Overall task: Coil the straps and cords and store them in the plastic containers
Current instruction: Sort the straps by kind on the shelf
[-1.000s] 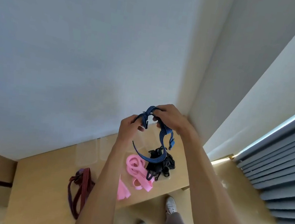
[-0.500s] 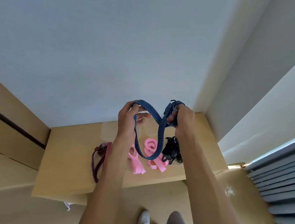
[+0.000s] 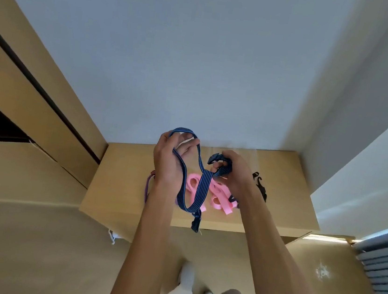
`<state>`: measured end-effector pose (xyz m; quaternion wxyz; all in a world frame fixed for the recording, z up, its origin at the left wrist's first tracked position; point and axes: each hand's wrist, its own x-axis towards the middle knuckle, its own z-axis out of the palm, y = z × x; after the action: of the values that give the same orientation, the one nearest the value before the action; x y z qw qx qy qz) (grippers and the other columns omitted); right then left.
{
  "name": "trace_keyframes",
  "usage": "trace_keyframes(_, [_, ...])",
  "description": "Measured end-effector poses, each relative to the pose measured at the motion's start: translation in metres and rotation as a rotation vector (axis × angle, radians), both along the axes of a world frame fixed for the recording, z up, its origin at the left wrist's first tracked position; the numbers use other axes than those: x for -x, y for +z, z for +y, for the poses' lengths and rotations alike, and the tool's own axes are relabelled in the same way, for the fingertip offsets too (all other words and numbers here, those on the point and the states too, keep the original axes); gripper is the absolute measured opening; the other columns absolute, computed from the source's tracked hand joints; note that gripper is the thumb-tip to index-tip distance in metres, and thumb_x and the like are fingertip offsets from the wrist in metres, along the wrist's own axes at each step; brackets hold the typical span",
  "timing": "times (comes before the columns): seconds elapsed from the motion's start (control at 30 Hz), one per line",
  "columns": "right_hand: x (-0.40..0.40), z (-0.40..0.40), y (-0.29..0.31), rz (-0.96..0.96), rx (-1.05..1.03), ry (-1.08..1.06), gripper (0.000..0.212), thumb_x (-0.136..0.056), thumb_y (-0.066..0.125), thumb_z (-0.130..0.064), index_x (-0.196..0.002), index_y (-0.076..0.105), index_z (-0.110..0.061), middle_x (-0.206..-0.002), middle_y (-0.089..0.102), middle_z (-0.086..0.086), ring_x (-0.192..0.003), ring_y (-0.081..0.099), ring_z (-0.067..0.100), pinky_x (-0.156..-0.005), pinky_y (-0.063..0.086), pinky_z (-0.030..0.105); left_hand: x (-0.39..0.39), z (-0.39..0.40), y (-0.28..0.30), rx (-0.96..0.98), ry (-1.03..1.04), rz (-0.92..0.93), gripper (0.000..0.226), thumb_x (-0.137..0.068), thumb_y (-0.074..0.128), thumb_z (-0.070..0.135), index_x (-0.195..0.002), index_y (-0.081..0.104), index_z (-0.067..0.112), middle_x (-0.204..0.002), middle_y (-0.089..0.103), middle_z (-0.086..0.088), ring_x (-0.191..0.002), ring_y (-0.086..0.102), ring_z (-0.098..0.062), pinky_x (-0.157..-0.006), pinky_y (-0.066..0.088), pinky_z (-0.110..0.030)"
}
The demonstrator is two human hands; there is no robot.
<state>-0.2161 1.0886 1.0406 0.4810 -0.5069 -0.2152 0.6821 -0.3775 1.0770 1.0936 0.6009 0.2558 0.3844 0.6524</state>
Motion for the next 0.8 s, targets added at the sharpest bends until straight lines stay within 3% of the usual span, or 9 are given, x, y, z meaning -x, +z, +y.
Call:
trace_keyframes(0.13, [0.011,0.008,-0.007,-0.207,0.089,0.118,0.022,-0.086,0.07,-0.034,-0.085,0.063,-0.013,-0.078,0.063,0.005,-0.077,0.062,0.023,-0.072,0.058,0.039,-0.002,-0.006,0.01,-0.064,-0.077,-0.079,0.006,-0.089,0.061,0.013,-0.092,0.063,0.008,-0.098,0.069,-0.014,-0.095,0.071,-0.039,-0.079,0.056,-0.032])
trace_keyframes(0.2, [0.023,0.009,-0.011,-0.146,0.115,0.221,0.03,-0.084,0.073,-0.034,-0.093,0.064,-0.007,-0.086,0.063,0.012,-0.078,0.061,0.028,-0.081,0.059,0.045,-0.003,-0.004,0.013,-0.115,-0.148,-0.071,0.012,-0.085,0.063,0.015,-0.093,0.064,0.007,-0.098,0.069,-0.014,-0.095,0.07,-0.04,-0.081,0.056,-0.033])
trace_keyframes(0.27, [0.037,0.012,-0.014,-0.009,0.122,0.24,0.023,-0.089,0.068,-0.024,-0.092,0.061,-0.003,-0.087,0.059,0.017,-0.075,0.06,0.029,-0.088,0.053,0.048,0.001,-0.001,0.016,-0.164,-0.205,-0.039,0.014,-0.087,0.059,0.012,-0.097,0.061,0.004,-0.097,0.068,-0.015,-0.088,0.069,-0.04,-0.077,0.055,-0.033])
trace_keyframes(0.4, [0.049,0.035,-0.016,0.224,0.166,0.041,0.016,-0.096,0.057,-0.015,-0.084,0.059,-0.005,-0.069,0.062,0.011,-0.059,0.062,0.02,-0.059,0.047,0.028,0.025,0.002,0.018,-0.211,-0.197,-0.009,0.013,-0.087,0.052,0.008,-0.088,0.064,0.009,-0.089,0.063,-0.011,-0.067,0.058,-0.027,-0.063,0.049,-0.031])
trace_keyframes(0.47, [0.053,0.045,-0.022,0.196,0.203,-0.049,0.015,-0.096,0.056,-0.016,-0.086,0.06,-0.006,-0.073,0.065,0.011,-0.065,0.065,0.022,-0.06,0.051,0.03,0.042,0.009,0.024,-0.225,-0.172,0.025,0.013,-0.087,0.052,0.009,-0.087,0.065,0.01,-0.087,0.062,-0.008,-0.06,0.053,-0.024,-0.057,0.045,-0.027])
trace_keyframes(0.57, [0.069,0.052,-0.033,-0.022,0.276,-0.013,0.015,-0.093,0.058,-0.021,-0.081,0.061,-0.011,-0.067,0.064,0.008,-0.062,0.062,0.021,-0.063,0.051,0.03,0.062,0.034,0.047,-0.261,-0.143,0.231,0.01,-0.087,0.055,0.01,-0.091,0.065,0.008,-0.084,0.062,-0.006,-0.053,0.05,-0.023,-0.051,0.04,-0.027])
trace_keyframes(0.7, [0.09,0.06,-0.031,-0.254,0.35,0.259,0.038,-0.092,0.058,-0.04,-0.063,0.052,-0.017,-0.054,0.043,0.002,-0.04,0.033,0.012,-0.043,0.026,0.019,0.073,0.072,0.081,-0.337,-0.169,0.558,0.012,-0.086,0.057,0.01,-0.093,0.064,0.005,-0.081,0.064,-0.006,-0.049,0.05,-0.02,-0.049,0.039,-0.027])
trace_keyframes(0.77, [0.095,0.065,-0.022,-0.688,0.299,0.404,0.045,-0.089,0.06,-0.052,-0.068,0.063,-0.013,-0.049,0.052,0.0,-0.035,0.035,0.011,-0.041,0.027,0.02,0.078,0.088,0.093,-0.364,-0.201,0.638,0.01,-0.085,0.058,0.009,-0.091,0.064,0.005,-0.081,0.063,-0.011,-0.047,0.052,-0.019,-0.048,0.04,-0.025])
trace_keyframes(0.8, [0.098,0.068,-0.018,-0.93,0.255,0.353,0.048,-0.086,0.063,-0.055,-0.068,0.065,-0.01,-0.049,0.056,0.0,-0.036,0.041,0.011,-0.043,0.032,0.021,0.081,0.094,0.097,-0.374,-0.217,0.672,0.009,-0.084,0.058,0.01,-0.09,0.064,0.006,-0.082,0.062,-0.014,-0.047,0.052,-0.02,-0.048,0.041,-0.025])
